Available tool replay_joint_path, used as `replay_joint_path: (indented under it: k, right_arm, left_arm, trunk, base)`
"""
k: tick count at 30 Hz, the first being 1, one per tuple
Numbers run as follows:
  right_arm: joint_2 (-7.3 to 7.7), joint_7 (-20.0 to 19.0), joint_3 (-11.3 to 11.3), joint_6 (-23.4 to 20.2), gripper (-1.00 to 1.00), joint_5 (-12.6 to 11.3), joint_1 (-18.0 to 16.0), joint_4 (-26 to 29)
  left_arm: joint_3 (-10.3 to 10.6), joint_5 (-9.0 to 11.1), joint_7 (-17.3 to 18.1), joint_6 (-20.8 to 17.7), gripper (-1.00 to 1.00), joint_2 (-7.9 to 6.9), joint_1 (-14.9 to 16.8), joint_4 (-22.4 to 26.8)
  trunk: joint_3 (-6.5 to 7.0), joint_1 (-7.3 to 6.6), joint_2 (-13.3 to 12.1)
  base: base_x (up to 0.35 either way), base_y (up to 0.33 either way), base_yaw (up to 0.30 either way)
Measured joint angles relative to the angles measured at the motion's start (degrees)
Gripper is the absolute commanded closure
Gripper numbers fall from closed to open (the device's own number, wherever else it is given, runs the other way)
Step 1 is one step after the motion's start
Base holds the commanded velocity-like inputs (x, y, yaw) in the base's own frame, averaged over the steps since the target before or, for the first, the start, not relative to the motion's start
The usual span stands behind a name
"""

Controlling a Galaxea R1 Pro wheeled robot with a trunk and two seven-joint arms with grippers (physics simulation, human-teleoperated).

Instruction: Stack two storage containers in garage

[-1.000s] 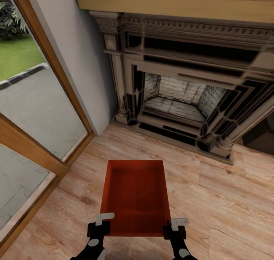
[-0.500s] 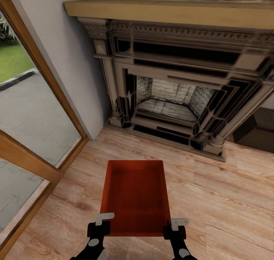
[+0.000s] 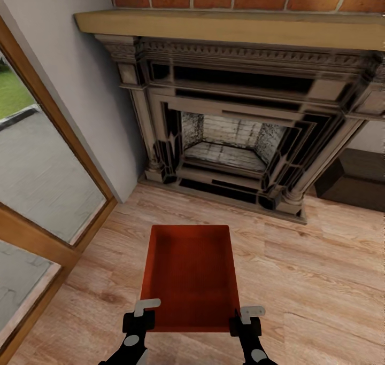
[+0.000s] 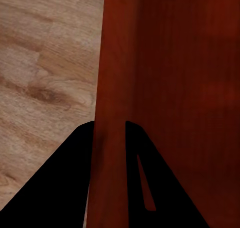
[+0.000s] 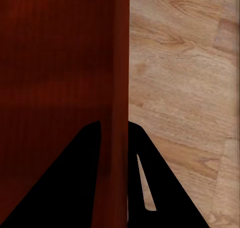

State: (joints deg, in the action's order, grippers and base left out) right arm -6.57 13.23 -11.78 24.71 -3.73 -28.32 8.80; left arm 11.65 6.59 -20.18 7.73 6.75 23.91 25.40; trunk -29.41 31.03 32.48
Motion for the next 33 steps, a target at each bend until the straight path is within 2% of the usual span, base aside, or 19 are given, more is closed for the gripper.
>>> replay_joint_path:
  k: [33]
  right_arm:
    - [0.01, -0.02, 0.20, 0.17, 1.00, 0.11, 0.00, -0.18]
  left_arm:
    - [0.15, -0.01, -0.19, -0.06, 1.00, 0.05, 0.00, -0.01]
  trunk:
    - [2.54, 0.00, 0.00]
  base:
    - [0.000, 0.000, -0.135]
